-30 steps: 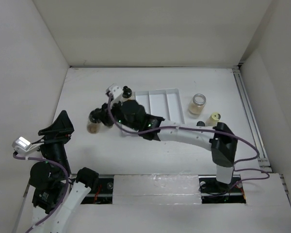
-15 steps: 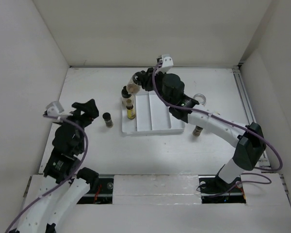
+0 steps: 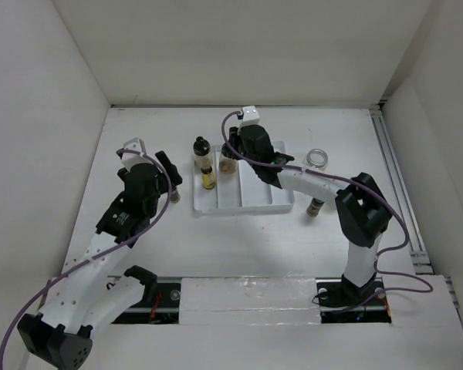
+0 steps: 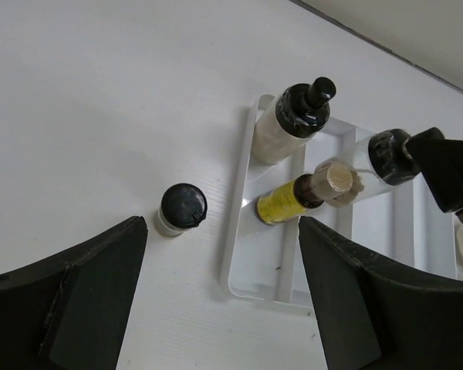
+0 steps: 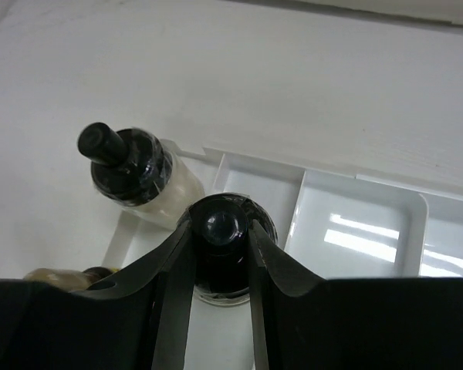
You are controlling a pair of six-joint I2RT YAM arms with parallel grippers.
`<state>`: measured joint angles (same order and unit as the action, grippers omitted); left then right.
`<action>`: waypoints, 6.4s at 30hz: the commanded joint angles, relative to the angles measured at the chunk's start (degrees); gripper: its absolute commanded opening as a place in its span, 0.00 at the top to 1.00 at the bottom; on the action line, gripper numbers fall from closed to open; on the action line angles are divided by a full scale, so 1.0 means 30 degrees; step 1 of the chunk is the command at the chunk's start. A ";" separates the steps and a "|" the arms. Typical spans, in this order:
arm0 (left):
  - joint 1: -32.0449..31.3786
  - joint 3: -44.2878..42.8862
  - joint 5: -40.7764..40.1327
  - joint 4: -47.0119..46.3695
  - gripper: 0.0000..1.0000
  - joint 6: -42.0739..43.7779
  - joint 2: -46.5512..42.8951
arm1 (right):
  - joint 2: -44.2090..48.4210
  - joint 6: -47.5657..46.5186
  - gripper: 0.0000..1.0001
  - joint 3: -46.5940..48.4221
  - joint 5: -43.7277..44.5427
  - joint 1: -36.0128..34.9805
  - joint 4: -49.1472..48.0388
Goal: Organize the condiment bottles
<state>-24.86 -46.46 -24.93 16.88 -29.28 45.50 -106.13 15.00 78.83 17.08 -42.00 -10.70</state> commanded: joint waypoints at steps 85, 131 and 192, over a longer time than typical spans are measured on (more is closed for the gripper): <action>0.0817 -0.8269 0.4930 0.5300 0.78 0.0587 0.1769 | 1.3110 0.0184 0.18 -0.5739 -0.0977 0.0579 0.1340; -0.6507 -0.8421 -0.0421 0.0905 0.72 0.0679 1.3397 | 1.6916 0.2000 0.18 -0.9399 -0.2354 0.2369 0.3244; -0.6302 -0.1599 -0.0336 -0.2022 0.08 0.2786 -0.1335 | 1.3317 0.7625 0.33 -1.1950 0.4324 0.4947 1.2590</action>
<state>-44.42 -53.98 -24.53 13.65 -23.20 42.30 -65.43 38.06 40.45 29.34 -27.46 28.32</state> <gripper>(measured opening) 0.919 0.685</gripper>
